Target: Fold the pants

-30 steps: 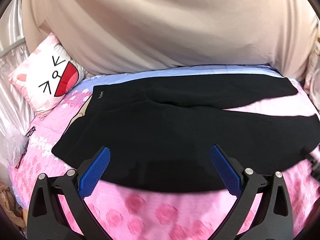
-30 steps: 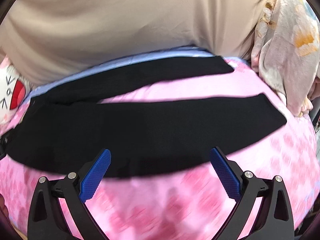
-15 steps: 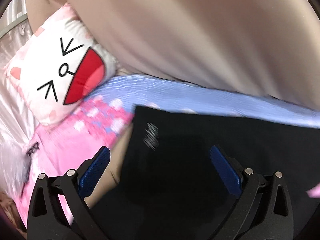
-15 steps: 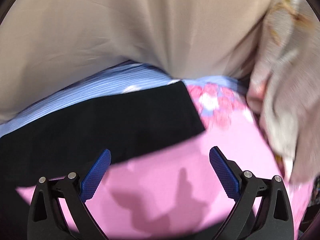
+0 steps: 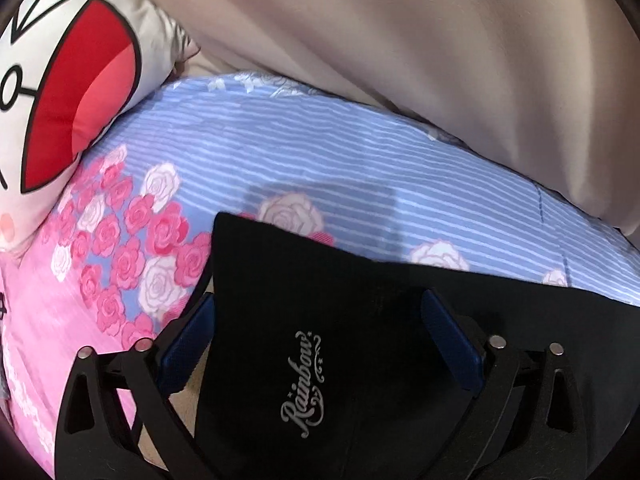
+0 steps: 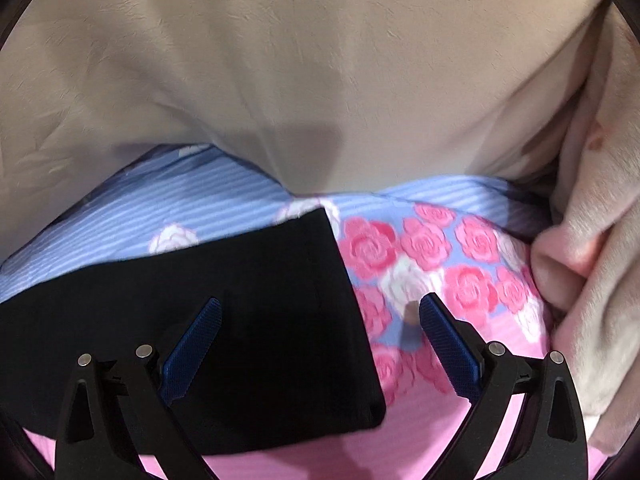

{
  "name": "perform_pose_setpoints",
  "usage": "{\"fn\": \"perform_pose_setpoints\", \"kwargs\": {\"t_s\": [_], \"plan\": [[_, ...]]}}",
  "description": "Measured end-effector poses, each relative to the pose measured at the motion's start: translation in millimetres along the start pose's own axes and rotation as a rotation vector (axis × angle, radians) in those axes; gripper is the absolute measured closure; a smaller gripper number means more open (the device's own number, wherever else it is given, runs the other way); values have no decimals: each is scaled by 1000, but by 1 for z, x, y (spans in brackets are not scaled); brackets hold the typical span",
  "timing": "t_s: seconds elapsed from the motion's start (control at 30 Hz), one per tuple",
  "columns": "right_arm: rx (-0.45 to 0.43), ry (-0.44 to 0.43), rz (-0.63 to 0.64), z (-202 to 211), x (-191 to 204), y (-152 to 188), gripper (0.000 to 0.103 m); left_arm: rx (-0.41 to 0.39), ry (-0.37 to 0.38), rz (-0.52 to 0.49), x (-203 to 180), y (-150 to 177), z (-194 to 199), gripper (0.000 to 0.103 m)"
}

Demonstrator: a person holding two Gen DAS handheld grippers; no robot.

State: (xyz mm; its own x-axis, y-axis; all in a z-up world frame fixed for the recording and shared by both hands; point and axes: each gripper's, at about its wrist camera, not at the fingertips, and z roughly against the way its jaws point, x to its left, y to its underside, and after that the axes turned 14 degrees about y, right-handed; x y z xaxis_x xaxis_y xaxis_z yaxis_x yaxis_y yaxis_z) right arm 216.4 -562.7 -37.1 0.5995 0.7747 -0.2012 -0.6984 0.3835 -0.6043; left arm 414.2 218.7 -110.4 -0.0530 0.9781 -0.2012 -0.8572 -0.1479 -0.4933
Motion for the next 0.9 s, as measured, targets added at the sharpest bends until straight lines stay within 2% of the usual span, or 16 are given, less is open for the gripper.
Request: {"fn": "perform_pose_setpoints", "kwargs": {"t_s": [0.07, 0.1, 0.13, 0.17, 0.2, 0.23, 0.27, 0.3, 0.37, 0.43, 0.57, 0.67, 0.77, 0.83, 0.9], "plan": [[-2, -47, -2, -3, 5, -5, 7, -6, 8, 6, -2, -2, 1, 17], [6, -63, -2, -6, 10, -9, 9, -5, 16, 12, -1, -4, 2, 27], [12, -73, -3, -9, 14, -12, 23, -6, 21, 23, -1, -5, 4, 43], [19, -79, 0, -12, 19, -14, 30, -2, 38, 38, 1, -7, 7, 51], [20, -45, 7, -14, 24, -17, 43, 9, 62, 48, 1, -9, 9, 70], [13, -39, 13, -13, 26, -18, 78, 24, 86, 60, -2, -12, 9, 81], [9, -80, 12, -10, 28, -19, 92, 31, 104, 74, -1, -13, 14, 83], [18, -135, -2, -9, 28, -23, 91, 28, 114, 73, -2, -12, 21, 87], [-35, -104, 15, 8, 31, -24, 91, -7, 132, 34, -8, -9, 42, 90], [-97, -114, 24, 35, 27, -23, 91, -49, 156, 0, -17, -3, 70, 90], [-228, -191, 10, 106, -4, -7, 91, -144, 237, -75, -30, 26, 154, 91], [-294, -211, 36, 159, -25, 29, 91, -194, 268, -125, -25, 54, 200, 90], [-335, -226, 63, 190, -46, 64, 91, -200, 294, -149, -9, 99, 238, 90], [-350, -237, 85, 206, -63, 99, 91, -182, 292, -157, 1, 135, 247, 90], [-322, -236, 95, 201, -74, 127, 91, -151, 269, -156, 12, 168, 244, 90]]}}
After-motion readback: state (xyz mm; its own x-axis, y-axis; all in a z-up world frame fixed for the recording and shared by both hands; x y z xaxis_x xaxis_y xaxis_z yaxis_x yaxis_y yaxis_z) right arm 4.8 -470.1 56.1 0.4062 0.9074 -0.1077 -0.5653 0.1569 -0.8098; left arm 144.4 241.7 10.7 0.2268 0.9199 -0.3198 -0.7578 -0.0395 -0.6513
